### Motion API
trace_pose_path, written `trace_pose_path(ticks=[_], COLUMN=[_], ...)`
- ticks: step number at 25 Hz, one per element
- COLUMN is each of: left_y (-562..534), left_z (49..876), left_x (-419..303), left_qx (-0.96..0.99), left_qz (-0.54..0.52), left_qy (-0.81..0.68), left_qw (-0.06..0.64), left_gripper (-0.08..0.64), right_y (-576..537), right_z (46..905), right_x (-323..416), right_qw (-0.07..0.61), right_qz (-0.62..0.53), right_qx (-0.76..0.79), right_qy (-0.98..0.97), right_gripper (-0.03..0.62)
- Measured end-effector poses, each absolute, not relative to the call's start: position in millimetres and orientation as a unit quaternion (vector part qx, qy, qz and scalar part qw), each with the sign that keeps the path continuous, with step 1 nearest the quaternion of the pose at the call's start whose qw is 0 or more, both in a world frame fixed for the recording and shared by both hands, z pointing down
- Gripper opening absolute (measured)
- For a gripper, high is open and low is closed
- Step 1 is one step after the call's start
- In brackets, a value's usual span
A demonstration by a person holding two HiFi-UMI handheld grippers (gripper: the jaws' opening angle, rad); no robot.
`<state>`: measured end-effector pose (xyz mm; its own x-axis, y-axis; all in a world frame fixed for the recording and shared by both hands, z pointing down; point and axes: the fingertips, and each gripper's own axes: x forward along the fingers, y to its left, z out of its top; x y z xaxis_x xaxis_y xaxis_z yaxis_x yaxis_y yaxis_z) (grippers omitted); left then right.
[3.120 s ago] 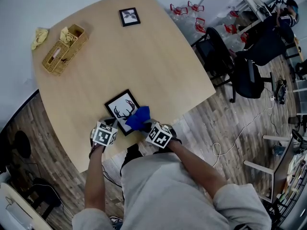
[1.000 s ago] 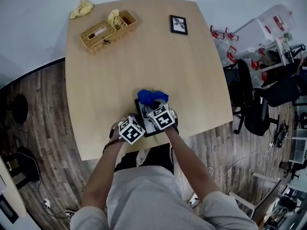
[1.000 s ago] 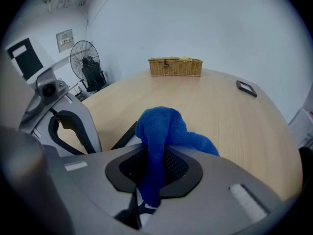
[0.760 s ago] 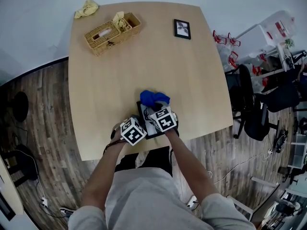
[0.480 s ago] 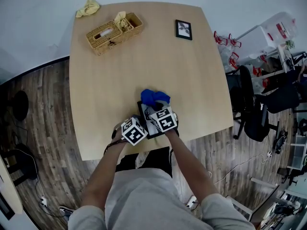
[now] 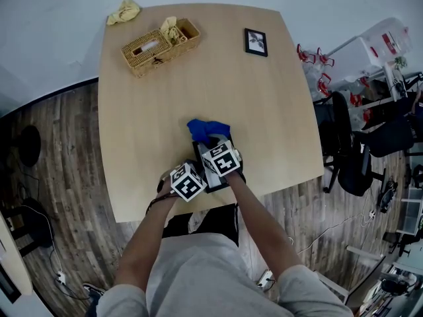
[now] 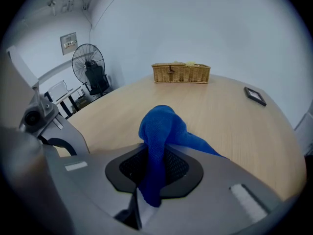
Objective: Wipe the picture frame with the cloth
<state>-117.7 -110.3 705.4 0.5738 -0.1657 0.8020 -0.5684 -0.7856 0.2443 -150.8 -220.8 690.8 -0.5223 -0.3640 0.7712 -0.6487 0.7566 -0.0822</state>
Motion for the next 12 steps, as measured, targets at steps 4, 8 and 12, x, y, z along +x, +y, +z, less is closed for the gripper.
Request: trace_pose_path(ticks=[4, 8, 12], left_y=[-111, -111, -111], left_z=[705, 705, 706], left_x=[-119, -120, -120], left_qx=[0.854, 0.856, 0.856], left_qz=[0.404, 0.406, 0.409], left_qy=[-0.212, -0.205, -0.202], left_qw=[0.249, 0.247, 0.243], left_gripper=[0.052, 0.052, 0.052], right_y=[-215, -196, -187], right_z=[691, 694, 693], right_x=[-162, -173, -171], right_qw=[0.381, 0.396, 0.386], right_qz=[0.169, 0.179, 0.211], right_qx=[0.276, 0.230, 0.213], right_qy=[-0.866, -0.871, -0.872], right_gripper=[0.052, 0.052, 0.052])
